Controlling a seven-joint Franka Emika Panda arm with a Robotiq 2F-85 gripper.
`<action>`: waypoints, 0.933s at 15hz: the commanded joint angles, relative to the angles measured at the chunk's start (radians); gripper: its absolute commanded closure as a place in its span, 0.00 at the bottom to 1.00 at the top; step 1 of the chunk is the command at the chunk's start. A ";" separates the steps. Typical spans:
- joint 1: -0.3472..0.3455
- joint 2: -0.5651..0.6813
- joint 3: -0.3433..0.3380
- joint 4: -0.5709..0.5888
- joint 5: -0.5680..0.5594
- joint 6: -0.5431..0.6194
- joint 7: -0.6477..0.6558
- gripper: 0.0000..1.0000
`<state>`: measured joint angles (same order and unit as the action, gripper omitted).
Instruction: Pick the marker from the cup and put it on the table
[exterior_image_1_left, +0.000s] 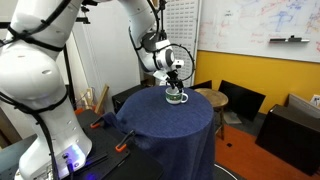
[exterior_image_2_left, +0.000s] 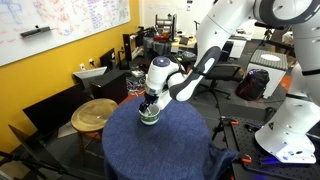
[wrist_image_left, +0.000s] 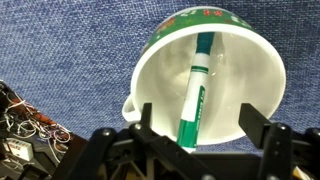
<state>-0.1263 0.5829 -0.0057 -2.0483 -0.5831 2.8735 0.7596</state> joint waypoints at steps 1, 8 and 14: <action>0.132 0.020 -0.118 0.020 0.159 0.028 -0.092 0.18; 0.257 0.042 -0.220 0.040 0.346 0.012 -0.198 0.26; 0.307 0.040 -0.264 0.028 0.396 0.010 -0.217 0.84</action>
<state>0.1419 0.6163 -0.2337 -2.0269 -0.2264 2.8765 0.5736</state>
